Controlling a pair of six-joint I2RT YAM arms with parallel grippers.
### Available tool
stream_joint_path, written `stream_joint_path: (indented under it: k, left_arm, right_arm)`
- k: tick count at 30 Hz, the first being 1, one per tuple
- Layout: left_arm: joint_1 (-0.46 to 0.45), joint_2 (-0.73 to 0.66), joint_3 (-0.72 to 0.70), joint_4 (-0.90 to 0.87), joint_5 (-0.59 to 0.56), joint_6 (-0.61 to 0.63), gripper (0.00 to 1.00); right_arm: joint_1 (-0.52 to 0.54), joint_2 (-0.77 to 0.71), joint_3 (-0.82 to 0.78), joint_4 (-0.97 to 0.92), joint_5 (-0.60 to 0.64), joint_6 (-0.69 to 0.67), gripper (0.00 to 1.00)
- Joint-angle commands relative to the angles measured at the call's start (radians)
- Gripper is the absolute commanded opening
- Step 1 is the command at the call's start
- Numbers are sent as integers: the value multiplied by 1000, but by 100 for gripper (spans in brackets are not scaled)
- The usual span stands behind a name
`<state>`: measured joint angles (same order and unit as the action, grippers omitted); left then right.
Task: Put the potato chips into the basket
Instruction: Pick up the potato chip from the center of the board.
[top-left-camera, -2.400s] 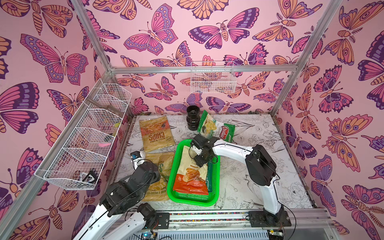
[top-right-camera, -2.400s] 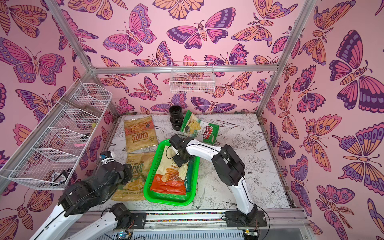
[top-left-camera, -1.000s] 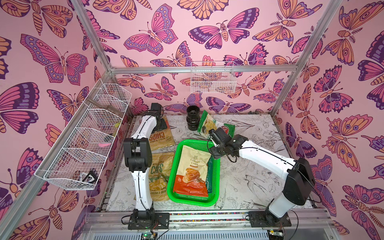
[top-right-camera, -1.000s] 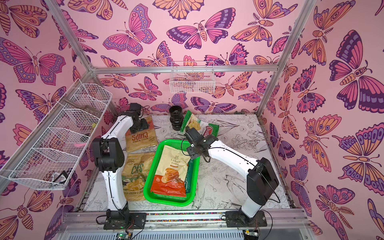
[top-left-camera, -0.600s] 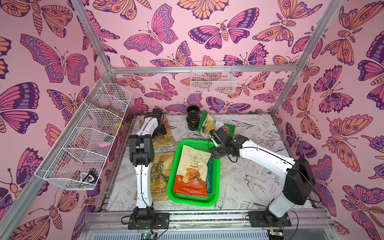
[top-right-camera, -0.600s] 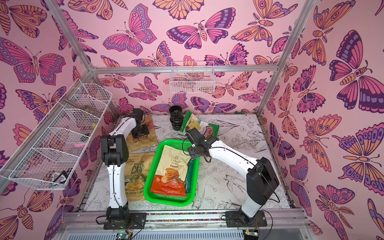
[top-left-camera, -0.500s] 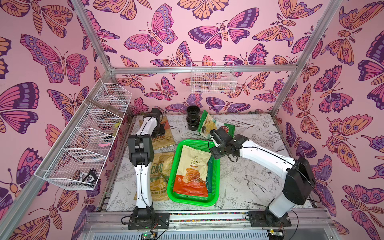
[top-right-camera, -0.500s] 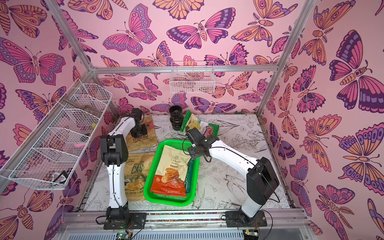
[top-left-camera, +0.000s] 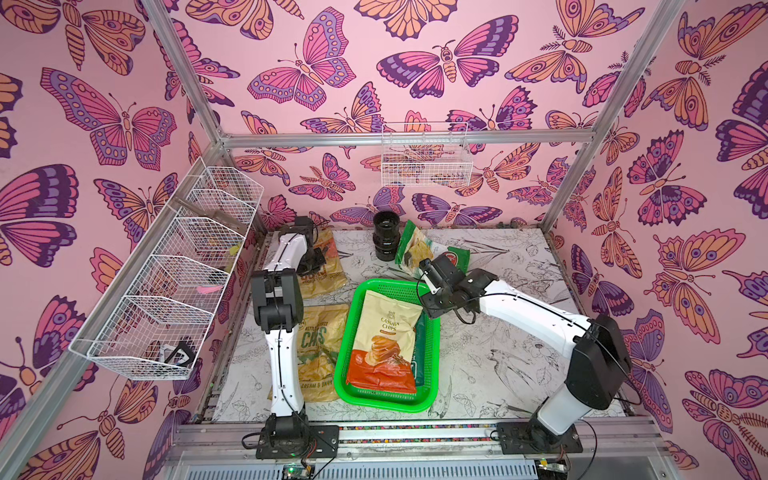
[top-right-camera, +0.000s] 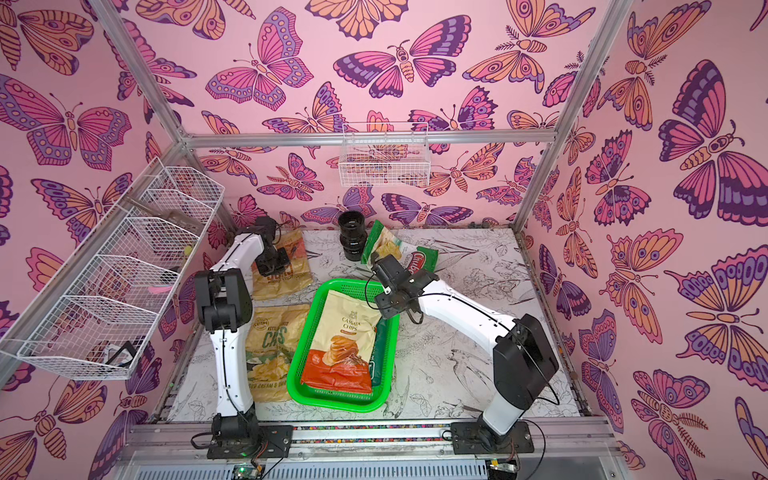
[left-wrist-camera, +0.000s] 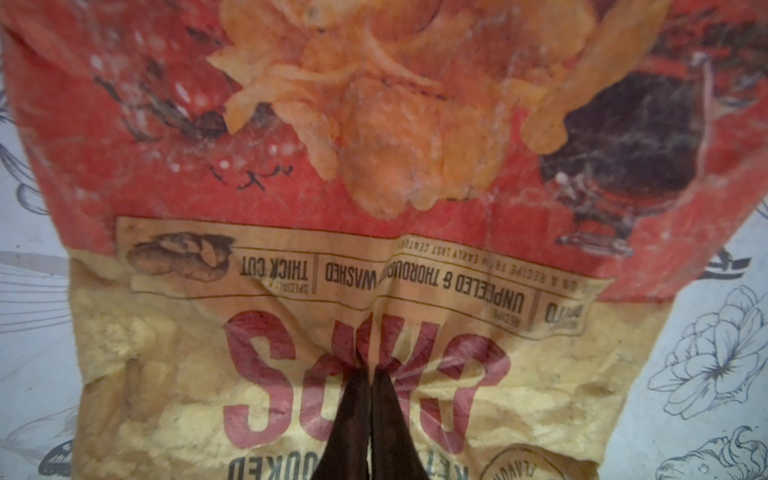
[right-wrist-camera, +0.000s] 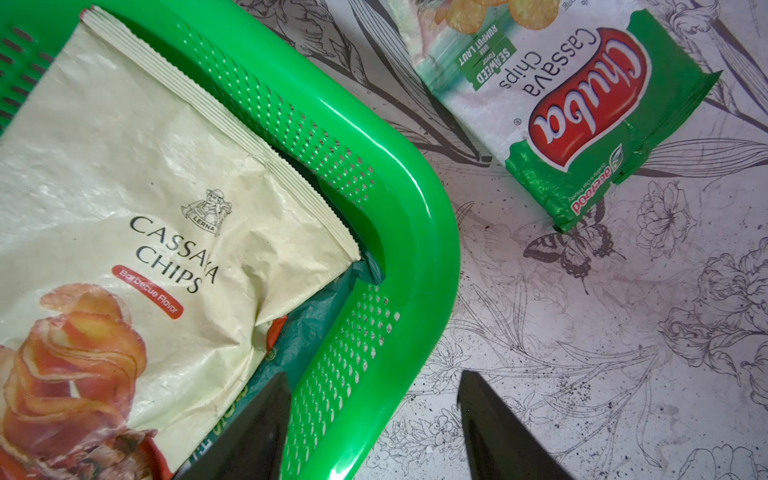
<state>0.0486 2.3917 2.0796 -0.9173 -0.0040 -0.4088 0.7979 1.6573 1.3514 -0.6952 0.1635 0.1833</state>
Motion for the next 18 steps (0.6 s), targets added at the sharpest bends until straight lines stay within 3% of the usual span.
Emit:
stream_joint_path:
  k: [1,18]
  left_arm:
    - [0,7,-10,-32,4,2,0]
    - [-7,-80,7,-32,-10,16,0]
  right_arm:
    - [-8,-5,3,2,-8,13,68]
    - [-32,-22,8,0,6,43,68]
